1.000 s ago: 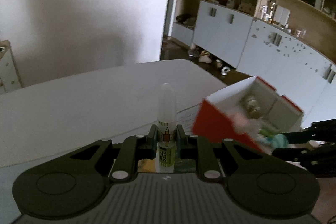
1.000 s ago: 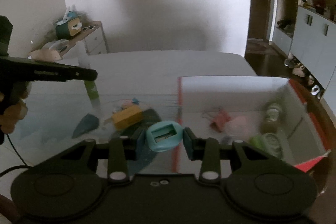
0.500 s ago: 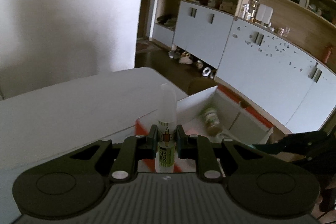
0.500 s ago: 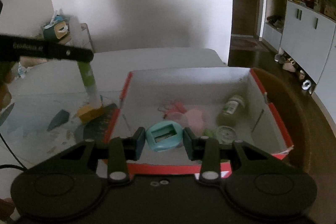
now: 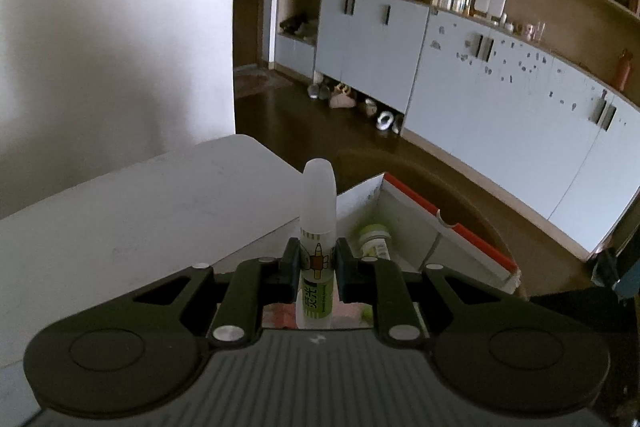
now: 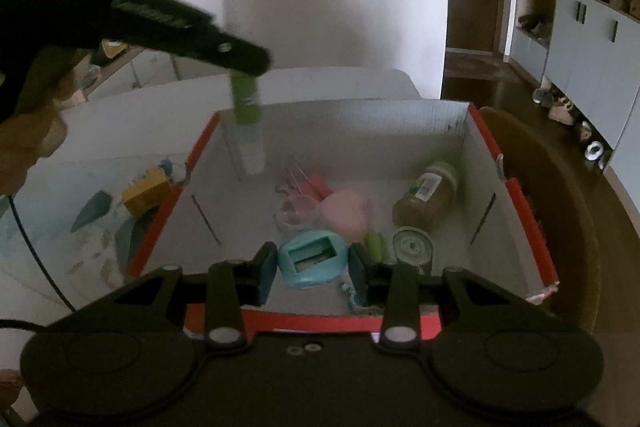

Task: Organize rigid objects
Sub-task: 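Carry the glue stick and teal sharpener over the red box with both tools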

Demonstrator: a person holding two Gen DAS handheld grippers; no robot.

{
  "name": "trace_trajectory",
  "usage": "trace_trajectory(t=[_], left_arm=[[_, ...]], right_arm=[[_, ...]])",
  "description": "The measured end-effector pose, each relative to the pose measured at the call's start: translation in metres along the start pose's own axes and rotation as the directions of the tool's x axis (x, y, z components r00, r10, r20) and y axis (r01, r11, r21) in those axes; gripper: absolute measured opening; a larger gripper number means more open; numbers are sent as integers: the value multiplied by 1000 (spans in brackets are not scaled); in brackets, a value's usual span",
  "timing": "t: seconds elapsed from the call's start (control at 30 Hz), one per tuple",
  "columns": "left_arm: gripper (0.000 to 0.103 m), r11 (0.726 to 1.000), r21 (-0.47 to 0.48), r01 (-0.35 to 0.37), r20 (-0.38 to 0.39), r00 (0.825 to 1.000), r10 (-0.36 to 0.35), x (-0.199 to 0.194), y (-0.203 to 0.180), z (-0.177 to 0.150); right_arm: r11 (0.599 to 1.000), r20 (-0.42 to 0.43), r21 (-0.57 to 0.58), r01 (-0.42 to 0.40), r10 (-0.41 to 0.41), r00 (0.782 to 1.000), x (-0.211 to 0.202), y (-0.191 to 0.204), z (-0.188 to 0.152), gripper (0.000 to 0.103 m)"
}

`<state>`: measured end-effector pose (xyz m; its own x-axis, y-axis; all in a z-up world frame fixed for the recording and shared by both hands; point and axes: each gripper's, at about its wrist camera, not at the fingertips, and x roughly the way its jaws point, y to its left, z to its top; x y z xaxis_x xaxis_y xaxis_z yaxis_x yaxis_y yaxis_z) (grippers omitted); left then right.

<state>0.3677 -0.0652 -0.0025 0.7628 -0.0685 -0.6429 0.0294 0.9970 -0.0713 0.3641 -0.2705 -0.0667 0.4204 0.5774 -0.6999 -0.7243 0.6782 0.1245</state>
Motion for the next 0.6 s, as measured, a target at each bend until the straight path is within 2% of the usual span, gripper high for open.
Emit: trace_trajectory(t=[0.2,0.6], left_arm=[[17,999,50,-14,-53,998,17,44,-16,8],[17,993,106,-44,-154,986,60,111,-34,7]], right_arm=[[1000,-44,-2,10,-10,999,23,-8,-2,37],[999,-136,-27,-23,19,991,58,-9,-2,37]])
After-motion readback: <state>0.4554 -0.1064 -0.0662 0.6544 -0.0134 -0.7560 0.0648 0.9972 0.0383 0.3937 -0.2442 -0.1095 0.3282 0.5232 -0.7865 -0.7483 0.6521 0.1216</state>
